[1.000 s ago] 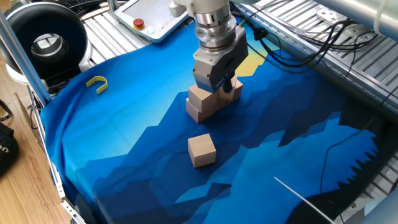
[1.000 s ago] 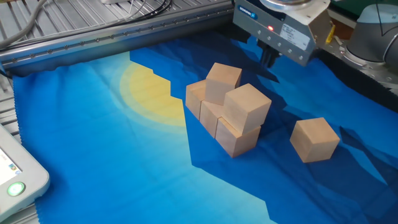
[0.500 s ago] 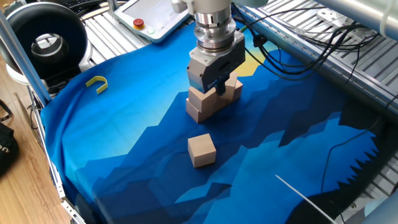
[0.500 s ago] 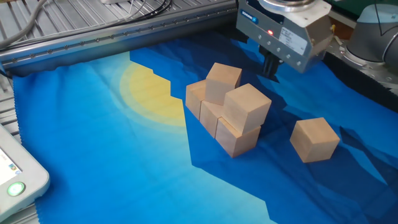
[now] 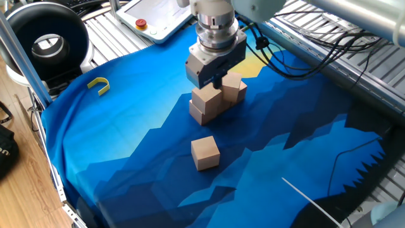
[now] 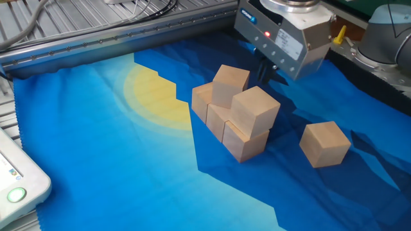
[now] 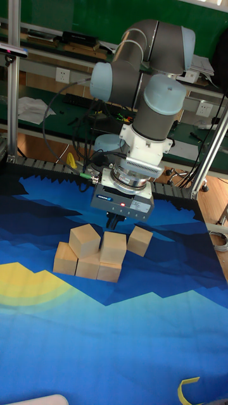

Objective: Stack the blocks into a pyramid shape

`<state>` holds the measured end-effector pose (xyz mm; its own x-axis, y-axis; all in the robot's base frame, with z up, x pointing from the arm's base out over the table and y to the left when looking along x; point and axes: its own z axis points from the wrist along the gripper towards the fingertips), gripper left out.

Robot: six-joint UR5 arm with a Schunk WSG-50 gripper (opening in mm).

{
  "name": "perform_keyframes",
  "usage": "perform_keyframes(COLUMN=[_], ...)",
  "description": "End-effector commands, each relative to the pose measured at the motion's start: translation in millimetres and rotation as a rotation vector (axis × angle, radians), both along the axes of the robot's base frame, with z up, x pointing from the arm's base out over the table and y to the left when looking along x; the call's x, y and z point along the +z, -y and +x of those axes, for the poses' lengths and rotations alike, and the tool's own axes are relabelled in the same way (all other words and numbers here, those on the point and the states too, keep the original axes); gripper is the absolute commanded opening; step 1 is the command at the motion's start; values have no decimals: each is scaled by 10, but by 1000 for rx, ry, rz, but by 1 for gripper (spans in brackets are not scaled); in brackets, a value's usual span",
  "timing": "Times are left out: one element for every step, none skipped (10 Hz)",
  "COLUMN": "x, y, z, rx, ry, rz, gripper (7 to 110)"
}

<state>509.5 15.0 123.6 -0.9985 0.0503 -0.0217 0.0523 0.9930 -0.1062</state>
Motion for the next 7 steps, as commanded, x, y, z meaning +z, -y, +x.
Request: perform_keyframes(x=[23, 18, 16, 14, 14, 14, 14], y=[0, -3, 1, -3, 1, 1, 1], z=[185, 128, 93, 55, 51, 51, 51], rx=[-7, -5, -5, -18, -19, -19, -18], ry=[77, 54, 40, 26, 25, 25, 24], rz=[3, 5, 3, 5, 3, 3, 3], gripper=[7, 7, 7, 7, 7, 7, 7])
